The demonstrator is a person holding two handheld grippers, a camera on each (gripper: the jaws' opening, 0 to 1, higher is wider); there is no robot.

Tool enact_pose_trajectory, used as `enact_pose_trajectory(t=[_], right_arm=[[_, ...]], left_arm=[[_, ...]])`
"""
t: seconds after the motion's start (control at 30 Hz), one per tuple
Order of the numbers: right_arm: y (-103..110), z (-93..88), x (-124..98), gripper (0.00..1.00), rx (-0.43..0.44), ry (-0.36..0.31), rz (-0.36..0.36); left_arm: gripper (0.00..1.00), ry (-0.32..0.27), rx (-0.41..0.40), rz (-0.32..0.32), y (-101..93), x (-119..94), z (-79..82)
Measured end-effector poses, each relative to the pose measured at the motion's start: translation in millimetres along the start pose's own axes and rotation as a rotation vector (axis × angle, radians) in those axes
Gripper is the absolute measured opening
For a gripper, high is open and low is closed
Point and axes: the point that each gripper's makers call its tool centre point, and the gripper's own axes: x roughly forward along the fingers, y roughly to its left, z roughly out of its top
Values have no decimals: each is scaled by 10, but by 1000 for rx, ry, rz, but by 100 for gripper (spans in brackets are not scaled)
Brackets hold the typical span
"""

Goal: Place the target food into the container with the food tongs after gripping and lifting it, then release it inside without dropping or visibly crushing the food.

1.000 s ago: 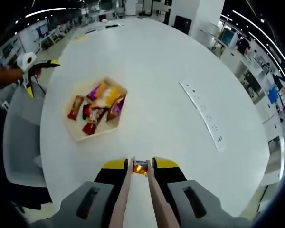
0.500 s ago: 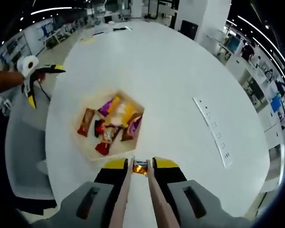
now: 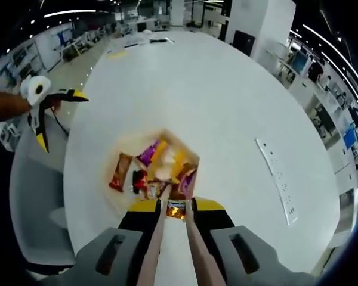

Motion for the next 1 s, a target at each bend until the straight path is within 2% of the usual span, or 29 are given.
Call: enact_pose_trajectory(t=[0.13,0.53,0.67,1.0], right_arm=[[110,106,98,19,-14,-4,18],[384,301,340,19,-23,-6,52],[490,379,373,19,-41,-13,62],[557,465,361,20,-81,-13,63]], left_arm=[[99,26,30,-19,-58,29,-52],[99,39,29,-27,-52,35,-79],[99,43,31,-29,-65,35,-84],[99,37,32,-24,-57,30,-72]])
